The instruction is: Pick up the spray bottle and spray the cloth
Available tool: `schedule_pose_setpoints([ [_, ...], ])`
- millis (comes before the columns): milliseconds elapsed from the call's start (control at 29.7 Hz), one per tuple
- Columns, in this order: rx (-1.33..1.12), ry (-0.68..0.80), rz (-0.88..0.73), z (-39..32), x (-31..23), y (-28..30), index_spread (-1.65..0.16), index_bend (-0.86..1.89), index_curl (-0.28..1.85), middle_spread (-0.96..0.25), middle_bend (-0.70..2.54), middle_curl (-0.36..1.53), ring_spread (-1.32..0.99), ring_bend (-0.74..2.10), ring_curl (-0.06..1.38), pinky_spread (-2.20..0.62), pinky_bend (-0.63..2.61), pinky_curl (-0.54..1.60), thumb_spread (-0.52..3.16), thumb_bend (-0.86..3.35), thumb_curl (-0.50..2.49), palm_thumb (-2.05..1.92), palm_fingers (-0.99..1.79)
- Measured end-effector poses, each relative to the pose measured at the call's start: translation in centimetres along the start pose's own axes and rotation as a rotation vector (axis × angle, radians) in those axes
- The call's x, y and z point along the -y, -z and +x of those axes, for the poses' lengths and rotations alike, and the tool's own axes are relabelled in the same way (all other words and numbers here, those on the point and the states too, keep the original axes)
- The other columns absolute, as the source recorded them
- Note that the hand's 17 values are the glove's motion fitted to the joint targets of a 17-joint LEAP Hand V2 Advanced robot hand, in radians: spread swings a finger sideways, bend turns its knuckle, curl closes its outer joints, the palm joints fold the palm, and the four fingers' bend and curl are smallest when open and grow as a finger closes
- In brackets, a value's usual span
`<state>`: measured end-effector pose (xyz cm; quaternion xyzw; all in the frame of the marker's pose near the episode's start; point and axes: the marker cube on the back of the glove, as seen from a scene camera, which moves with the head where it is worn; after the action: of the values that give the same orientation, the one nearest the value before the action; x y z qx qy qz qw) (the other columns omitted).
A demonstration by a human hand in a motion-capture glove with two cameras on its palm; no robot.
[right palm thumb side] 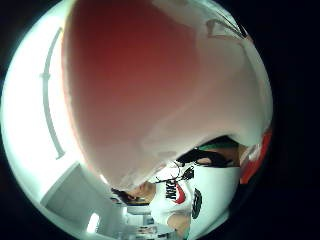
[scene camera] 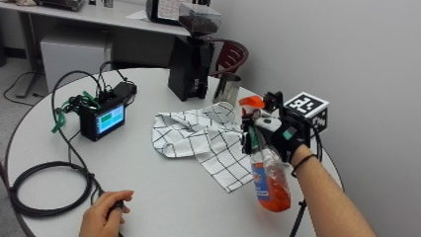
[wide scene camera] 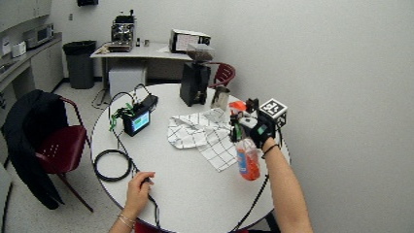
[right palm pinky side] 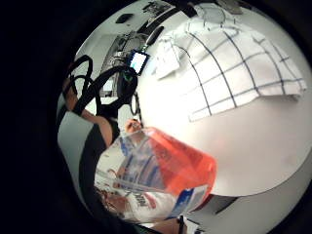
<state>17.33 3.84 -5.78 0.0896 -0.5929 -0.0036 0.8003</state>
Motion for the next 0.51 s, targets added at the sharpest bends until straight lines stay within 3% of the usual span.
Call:
schedule_pose_setpoints([
  [202, 0.039, -0.051, 0.006, 1.6, -0.5, 0.2, -0.24, 0.11, 0.3, -0.09, 0.65, 0.51, -0.09, 0.75, 0.44, -0.03, 0.37, 0.35, 1.1, -0.02, 0.56, 0.84, 1.21],
  [506, 0.001, 0.039, 0.055, -4.7, 1.3, 2.5, -0.24, 0.11, 0.3, -0.08, 0.65, 0.51, -0.09, 0.75, 0.44, -0.03, 0.37, 0.36, 1.12, -0.02, 0.56, 0.83, 1.21],
])
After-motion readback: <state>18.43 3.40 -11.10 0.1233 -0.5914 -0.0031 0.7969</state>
